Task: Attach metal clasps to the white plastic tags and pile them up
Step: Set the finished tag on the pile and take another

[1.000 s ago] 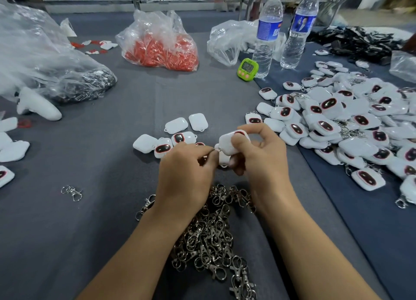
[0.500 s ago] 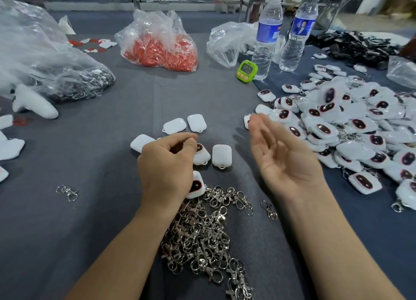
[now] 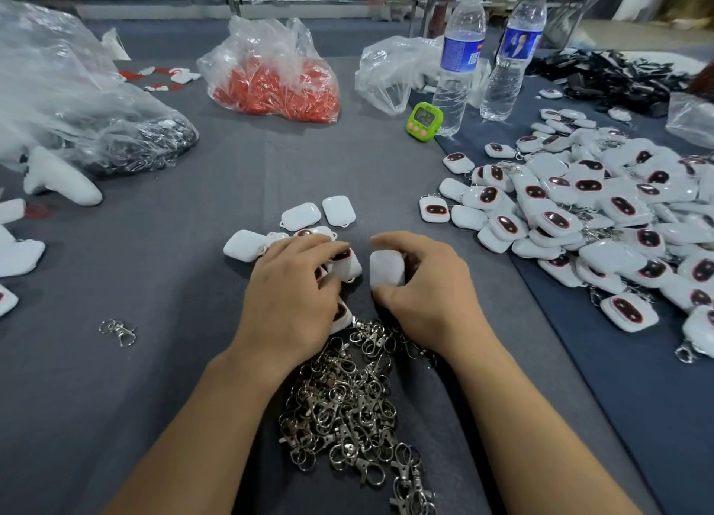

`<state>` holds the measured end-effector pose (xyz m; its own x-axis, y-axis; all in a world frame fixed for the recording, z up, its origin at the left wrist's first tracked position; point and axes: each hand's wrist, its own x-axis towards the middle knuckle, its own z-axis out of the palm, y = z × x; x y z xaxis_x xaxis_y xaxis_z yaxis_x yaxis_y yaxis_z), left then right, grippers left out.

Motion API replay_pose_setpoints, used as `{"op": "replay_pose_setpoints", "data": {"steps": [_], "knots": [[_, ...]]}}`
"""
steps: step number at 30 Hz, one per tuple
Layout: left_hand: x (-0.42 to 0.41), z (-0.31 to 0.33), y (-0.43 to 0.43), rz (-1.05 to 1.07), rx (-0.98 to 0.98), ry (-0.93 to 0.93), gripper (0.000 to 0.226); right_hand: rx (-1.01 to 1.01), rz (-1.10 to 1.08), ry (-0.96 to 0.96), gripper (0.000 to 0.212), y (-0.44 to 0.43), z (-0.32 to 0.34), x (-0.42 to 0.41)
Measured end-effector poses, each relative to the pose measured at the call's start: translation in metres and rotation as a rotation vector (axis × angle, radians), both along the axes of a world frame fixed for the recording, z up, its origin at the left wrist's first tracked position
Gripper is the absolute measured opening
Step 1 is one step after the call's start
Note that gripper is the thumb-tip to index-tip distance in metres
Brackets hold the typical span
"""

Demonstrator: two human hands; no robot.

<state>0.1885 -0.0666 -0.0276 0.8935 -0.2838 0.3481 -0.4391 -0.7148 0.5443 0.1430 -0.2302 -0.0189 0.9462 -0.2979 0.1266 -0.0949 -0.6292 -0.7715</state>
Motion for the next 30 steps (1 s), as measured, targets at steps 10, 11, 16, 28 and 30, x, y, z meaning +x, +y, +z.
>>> {"op": "replay_pose_setpoints", "data": {"steps": [10, 11, 16, 28, 30], "knots": [[0.023, -0.003, 0.026, 0.143, 0.010, -0.066, 0.035, 0.451, -0.018, -0.066, 0.044, 0.002, 0.003, -0.003], [0.024, -0.002, 0.029, 0.179, -0.002, -0.061, 0.033, 0.552, -0.017, -0.070, 0.041, 0.003, 0.004, -0.003], [0.008, 0.012, 0.022, 0.252, -0.169, -0.086, 0.018, 0.897, -0.016, -0.078, 0.032, 0.003, 0.008, -0.003], [-0.014, 0.012, -0.003, -0.370, -0.012, 0.290, 0.017, 0.922, -0.067, -0.005, 0.017, 0.001, 0.012, -0.002], [-0.014, 0.009, -0.004, -0.324, -0.065, 0.239, 0.014, 0.934, -0.054, -0.003, 0.019, 0.001, 0.013, -0.003]]}}
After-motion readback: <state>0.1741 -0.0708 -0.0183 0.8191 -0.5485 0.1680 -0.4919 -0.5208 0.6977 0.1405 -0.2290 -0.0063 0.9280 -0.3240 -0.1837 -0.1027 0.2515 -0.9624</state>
